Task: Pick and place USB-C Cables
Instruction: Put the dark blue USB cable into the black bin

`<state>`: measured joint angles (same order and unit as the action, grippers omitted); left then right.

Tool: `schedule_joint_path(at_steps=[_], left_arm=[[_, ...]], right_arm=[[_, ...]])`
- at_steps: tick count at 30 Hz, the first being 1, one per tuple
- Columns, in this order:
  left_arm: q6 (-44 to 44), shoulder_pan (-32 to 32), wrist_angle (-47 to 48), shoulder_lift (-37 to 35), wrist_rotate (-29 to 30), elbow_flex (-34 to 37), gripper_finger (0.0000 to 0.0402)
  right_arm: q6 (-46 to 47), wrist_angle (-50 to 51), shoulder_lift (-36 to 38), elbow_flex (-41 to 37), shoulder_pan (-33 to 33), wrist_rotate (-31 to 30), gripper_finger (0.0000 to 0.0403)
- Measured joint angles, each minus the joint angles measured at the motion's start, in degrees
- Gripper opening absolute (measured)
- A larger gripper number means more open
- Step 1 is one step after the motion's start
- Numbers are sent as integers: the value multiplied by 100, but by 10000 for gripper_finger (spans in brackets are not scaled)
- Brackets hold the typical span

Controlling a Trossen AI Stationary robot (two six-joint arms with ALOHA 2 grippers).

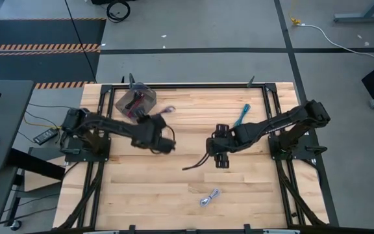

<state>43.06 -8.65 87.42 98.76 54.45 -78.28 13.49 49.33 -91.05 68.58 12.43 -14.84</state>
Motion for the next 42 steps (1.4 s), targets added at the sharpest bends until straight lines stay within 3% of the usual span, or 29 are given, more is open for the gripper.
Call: schedule_joint_path(at_steps=[12, 17, 23, 31, 37, 42], left_arm=[[-425, 2048, -134, -609, -1626, 0, 14], [-937, 2896, -612, -995, -2209, 0, 16], [-1122, 3818, -1319, -1239, -3353, -2, 15], [-1371, 4425, -1457, -1152, -3516, 126, 16], [-1378, 4727, -1860, -1150, -4122, 722, 16], [-1380, 4748, -1933, -1148, -4180, 1231, 16]], right_arm=[[44, -606, -2, -1253, 170, 149, 289], [34, -724, -2, -1624, 225, 151, 289], [34, -755, -2, -1819, 225, 113, 289], [1, -893, -2, -1832, 225, 84, 286], [-12, -904, -2, -1832, 225, -5, 282], [-13, -918, -2, -1833, 225, -67, 279]])
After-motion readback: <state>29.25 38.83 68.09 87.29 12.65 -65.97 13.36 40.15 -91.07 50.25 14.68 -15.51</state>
